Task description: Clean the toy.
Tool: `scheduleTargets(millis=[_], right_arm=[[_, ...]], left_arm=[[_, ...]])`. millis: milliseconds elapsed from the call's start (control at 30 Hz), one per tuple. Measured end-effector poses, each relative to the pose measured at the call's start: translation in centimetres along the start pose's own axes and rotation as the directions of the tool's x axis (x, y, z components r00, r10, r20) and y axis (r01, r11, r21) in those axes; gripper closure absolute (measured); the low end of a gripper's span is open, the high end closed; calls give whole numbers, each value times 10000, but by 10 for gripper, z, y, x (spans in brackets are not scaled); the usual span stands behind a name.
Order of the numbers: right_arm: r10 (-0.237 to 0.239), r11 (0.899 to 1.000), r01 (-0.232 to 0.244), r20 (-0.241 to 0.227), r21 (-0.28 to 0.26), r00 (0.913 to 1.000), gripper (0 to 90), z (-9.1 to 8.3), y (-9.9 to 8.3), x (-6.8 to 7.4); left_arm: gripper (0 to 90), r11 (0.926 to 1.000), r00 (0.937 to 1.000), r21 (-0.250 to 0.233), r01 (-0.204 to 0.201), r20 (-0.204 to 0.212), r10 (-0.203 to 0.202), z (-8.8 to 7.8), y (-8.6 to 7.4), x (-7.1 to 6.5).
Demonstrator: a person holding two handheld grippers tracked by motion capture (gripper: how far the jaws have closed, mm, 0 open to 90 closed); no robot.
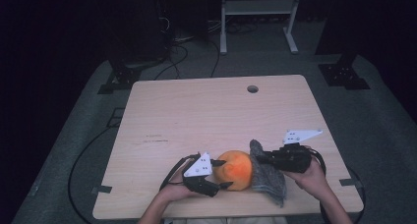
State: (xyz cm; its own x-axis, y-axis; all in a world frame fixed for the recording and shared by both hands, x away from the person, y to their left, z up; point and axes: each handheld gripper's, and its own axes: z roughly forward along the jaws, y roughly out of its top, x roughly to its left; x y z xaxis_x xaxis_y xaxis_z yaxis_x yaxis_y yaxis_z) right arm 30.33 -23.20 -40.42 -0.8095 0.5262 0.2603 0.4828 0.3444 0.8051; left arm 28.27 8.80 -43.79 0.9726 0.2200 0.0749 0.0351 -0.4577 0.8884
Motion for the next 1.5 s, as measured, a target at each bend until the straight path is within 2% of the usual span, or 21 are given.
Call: scheduleTargets(millis=[67,167,233,267,300,367,433,500,600,700,800,867,900,933,967,1033,1100,1200,1300,1400,1500], right_arm=[[329,9994,-327,-137,102,9994,779,0,-7,-6],[327,9994,-329,-415,-42,9986,781,0,-5,-3],[86,9997,-102,-673,-231,9977,781,-1,2,4],[-112,9995,90,-714,-299,9974,779,1,5,9],[-112,9995,90,-714,-299,9974,779,1,5,9],[-420,9989,395,-1067,-256,9934,777,5,14,21],[-770,9970,760,-1081,-131,9912,775,9,18,29],[-947,9954,957,-993,52,9905,774,13,20,31],[-724,9971,738,-716,173,9948,774,10,16,20],[-166,9995,179,-500,256,9986,775,3,4,4],[-7,9995,20,-406,322,9992,781,-1,1,0],[22,9998,-12,-581,182,9983,784,0,3,4],[-104,9999,111,-782,81,9969,785,2,7,11],[-428,9991,430,-891,6,9951,785,5,12,20],[-1100,9938,1111,-846,83,9903,784,13,20,36],[-1284,9914,1300,-752,158,9889,783,16,23,40],[-1146,9933,1155,-790,62,9903,782,17,23,34],[-307,9995,305,-651,-48,9974,784,11,13,13],[152,9999,-153,-418,-23,9990,783,4,2,-1],[436,9990,-434,-262,62,9987,783,1,-4,-9],[282,9995,-282,-35,171,9996,784,1,-5,-8]], left_arm=[[333,10000,10000,-40,9,7,-9,0,-1,0],[327,9997,9997,43,-254,72,254,5,1,-5],[326,9991,9992,119,-406,38,405,6,2,-7],[326,9990,9991,140,-431,28,431,6,2,-7],[326,9990,9991,140,-431,28,431,6,2,-7],[326,9984,9985,153,-538,110,536,7,2,-10],[319,9978,9979,206,-627,156,623,8,2,-11],[317,9967,9970,274,-762,113,759,9,3,-13],[323,9982,9982,85,-586,111,585,9,3,-12],[324,9980,9978,-4,-625,218,625,10,3,-12],[324,9970,9968,36,-770,212,770,14,5,-15],[323,9973,9972,49,-739,151,738,16,6,-16],[323,9974,9974,56,-714,134,713,16,6,-16],[323,9977,9976,36,-675,123,675,16,6,-16],[323,9980,9980,70,-635,52,635,14,5,-15],[324,9985,9985,42,-549,0,549,12,3,-14],[327,9991,9991,34,-415,-84,415,9,3,-11],[328,9996,9995,69,-289,-99,289,9,5,-8],[328,9998,9997,-17,-210,-98,209,9,4,-7],[328,9999,9997,-71,-70,-216,69,8,4,-5],[328,9998,9994,-152,150,-299,-154,7,3,-2]])
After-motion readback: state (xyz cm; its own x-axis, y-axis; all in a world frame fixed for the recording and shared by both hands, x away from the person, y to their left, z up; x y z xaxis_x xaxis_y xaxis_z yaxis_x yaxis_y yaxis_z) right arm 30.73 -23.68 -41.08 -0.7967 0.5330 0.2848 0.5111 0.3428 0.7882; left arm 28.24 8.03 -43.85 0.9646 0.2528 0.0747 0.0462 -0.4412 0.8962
